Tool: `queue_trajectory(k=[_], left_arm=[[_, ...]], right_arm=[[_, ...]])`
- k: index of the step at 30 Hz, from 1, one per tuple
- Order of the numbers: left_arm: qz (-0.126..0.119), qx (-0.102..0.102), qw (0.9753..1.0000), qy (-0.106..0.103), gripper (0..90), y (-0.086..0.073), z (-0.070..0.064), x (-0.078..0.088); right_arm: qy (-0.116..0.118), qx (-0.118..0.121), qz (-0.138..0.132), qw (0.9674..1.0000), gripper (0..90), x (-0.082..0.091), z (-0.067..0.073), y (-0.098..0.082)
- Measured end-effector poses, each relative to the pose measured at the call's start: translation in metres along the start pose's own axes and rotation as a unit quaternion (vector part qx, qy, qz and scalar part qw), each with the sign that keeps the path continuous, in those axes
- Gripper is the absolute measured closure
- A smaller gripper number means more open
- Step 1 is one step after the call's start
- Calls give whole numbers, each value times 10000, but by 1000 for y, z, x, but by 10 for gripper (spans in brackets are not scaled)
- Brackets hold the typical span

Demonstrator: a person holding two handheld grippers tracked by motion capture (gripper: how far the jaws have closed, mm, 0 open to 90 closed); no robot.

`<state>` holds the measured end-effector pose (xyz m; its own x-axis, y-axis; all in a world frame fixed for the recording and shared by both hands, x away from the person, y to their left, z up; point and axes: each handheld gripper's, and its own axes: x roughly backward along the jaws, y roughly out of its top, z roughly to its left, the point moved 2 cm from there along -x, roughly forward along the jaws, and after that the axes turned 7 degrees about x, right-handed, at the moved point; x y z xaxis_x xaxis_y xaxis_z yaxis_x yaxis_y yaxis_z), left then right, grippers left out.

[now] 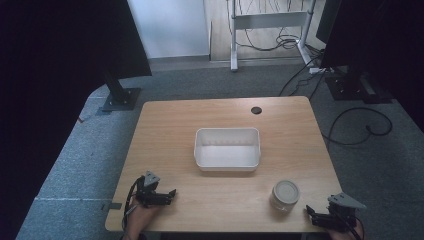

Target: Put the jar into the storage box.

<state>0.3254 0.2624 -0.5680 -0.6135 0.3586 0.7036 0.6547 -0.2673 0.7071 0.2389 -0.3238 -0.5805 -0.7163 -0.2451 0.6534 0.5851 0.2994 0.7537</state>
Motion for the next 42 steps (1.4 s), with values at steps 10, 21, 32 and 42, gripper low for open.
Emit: queue_trajectory(k=[10,21,32,42], left_arm=[[0,1,10000,1,25,0,0,0],[0,0,10000,1,25,0,0,0],[1,0,10000,1,25,0,0,0],[1,-1,10000,1,25,0,0,0]], right_arm=[[40,46,92,9999,0,0,2,1],[60,54,186,9998,0,1,2,2],[82,138,186,9997,0,6,5,3],[284,349,43,9990,0,21,11,12]])
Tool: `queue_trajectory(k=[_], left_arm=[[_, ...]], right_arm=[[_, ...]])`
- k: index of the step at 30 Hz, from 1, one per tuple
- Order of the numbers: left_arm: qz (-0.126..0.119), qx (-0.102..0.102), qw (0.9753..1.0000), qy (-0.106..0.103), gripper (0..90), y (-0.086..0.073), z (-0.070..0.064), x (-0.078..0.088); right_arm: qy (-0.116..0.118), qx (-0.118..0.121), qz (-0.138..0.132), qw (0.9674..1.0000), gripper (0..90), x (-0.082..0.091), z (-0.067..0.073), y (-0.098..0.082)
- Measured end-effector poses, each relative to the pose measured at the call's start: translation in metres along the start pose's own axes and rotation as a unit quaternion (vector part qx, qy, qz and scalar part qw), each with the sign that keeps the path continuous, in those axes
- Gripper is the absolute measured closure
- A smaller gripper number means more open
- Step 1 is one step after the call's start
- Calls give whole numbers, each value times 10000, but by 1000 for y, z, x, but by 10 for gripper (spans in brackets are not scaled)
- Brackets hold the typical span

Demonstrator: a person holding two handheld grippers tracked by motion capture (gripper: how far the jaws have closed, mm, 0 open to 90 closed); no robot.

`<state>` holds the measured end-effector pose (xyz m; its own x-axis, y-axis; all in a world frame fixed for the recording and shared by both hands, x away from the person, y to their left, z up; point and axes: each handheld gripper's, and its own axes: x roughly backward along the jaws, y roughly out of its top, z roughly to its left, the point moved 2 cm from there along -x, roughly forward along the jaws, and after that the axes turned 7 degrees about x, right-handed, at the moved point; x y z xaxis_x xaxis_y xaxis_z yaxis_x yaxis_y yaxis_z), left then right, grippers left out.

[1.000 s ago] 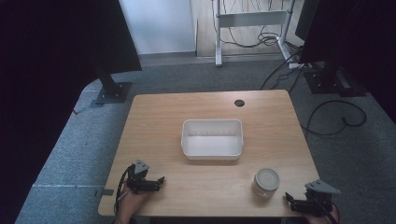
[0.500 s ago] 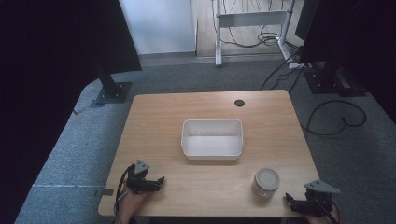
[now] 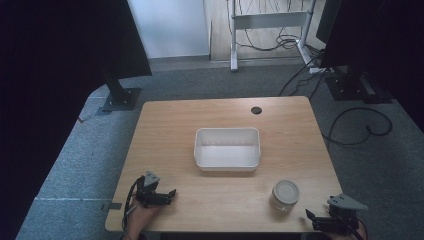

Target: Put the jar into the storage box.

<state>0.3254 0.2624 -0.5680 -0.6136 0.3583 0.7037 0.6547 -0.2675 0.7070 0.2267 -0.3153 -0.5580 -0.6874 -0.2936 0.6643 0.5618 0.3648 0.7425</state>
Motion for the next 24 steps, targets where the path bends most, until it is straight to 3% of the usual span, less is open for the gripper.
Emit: queue_trajectory(k=[24], left_arm=[[0,0,10000,-1,25,0,0,0]], right_arm=[[394,379,-260,9982,0,7,21,18]])
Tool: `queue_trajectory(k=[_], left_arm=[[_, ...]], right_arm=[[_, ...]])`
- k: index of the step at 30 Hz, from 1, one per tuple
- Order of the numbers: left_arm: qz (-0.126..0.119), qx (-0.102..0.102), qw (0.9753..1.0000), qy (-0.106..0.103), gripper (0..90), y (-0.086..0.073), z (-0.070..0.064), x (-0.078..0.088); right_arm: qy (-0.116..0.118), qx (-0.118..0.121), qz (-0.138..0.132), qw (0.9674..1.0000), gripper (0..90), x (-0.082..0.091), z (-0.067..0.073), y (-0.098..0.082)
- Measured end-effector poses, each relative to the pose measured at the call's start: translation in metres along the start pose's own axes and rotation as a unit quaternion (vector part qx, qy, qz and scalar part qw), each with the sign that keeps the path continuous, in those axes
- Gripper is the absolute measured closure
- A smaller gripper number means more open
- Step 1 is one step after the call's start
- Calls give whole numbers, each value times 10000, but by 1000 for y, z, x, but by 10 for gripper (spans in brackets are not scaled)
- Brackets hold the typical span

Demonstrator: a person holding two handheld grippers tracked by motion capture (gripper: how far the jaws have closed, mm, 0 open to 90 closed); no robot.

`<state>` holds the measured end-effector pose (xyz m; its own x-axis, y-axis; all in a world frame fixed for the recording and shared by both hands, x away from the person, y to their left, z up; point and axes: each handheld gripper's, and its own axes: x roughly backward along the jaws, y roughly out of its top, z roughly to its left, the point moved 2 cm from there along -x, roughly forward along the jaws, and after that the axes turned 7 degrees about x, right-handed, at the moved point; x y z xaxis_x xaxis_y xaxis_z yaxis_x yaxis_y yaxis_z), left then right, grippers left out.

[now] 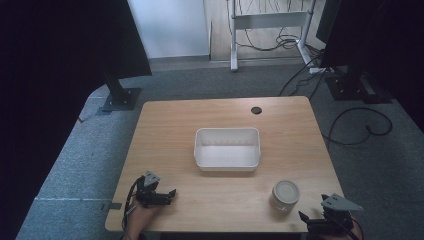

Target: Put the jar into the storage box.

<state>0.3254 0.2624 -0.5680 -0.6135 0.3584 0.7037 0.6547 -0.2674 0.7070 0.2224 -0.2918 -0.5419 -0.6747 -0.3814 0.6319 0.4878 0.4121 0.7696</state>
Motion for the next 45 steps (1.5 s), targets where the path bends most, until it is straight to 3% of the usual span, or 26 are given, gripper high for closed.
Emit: queue_trajectory(k=[18,45], left_arm=[[1,0,10000,0,24,0,0,0],[0,1,10000,0,25,0,0,0]], right_arm=[[212,291,-230,9991,0,-9,17,18],[313,337,-225,9987,6,-41,28,28]])
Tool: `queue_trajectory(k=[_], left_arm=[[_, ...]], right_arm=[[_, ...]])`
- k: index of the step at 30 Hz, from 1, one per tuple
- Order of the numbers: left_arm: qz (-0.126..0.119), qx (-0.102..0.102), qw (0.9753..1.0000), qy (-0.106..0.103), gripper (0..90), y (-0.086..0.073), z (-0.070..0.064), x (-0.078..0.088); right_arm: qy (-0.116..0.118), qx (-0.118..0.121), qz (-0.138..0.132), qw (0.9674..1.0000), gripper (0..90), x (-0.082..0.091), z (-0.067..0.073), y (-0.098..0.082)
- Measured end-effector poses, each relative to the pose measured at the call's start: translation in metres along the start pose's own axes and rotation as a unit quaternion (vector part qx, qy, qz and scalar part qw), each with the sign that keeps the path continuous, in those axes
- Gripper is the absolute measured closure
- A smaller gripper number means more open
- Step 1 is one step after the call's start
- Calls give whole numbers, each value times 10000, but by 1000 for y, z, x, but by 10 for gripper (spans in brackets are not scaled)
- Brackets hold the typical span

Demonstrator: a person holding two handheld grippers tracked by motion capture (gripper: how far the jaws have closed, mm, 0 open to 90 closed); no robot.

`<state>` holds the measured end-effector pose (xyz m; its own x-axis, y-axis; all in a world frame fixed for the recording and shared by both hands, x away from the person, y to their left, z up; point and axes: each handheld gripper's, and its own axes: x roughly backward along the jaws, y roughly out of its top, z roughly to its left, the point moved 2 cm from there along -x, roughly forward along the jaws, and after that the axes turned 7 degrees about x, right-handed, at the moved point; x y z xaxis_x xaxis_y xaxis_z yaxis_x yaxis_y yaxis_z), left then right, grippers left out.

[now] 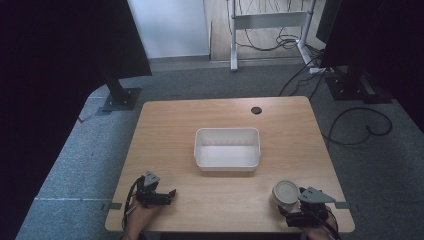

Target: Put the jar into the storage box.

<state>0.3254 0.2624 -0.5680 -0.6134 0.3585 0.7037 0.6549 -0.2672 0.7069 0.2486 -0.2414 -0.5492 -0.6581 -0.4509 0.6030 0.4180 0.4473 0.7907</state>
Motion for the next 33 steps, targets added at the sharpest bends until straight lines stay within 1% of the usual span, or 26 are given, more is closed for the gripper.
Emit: queue_trajectory(k=[6,10,13,15,20,23,25,28,33], left_arm=[[0,0,10000,-1,24,0,0,0],[0,-1,10000,0,24,0,0,0],[0,0,10000,0,24,0,0,0],[1,-1,10000,0,24,0,0,0],[1,0,10000,-2,24,0,0,0],[1,0,10000,-1,24,0,0,0],[1,-2,10000,-1,24,0,0,0],[1,-1,10000,-1,24,0,0,0],[2,-2,10000,-1,24,0,0,0]], right_arm=[[65,-12,-14,10000,32,-6,2,0],[68,-19,-73,9999,49,-10,3,2],[85,-13,-104,9999,82,-13,3,4],[49,-37,-87,9999,88,-14,4,5],[-22,-156,-82,9998,91,-13,6,5],[-20,-192,-54,9998,91,-12,7,5],[2,-201,-37,9998,91,-12,8,6],[-40,-173,-14,9998,91,-12,9,8],[-71,-150,-63,9998,91,-12,9,15]])
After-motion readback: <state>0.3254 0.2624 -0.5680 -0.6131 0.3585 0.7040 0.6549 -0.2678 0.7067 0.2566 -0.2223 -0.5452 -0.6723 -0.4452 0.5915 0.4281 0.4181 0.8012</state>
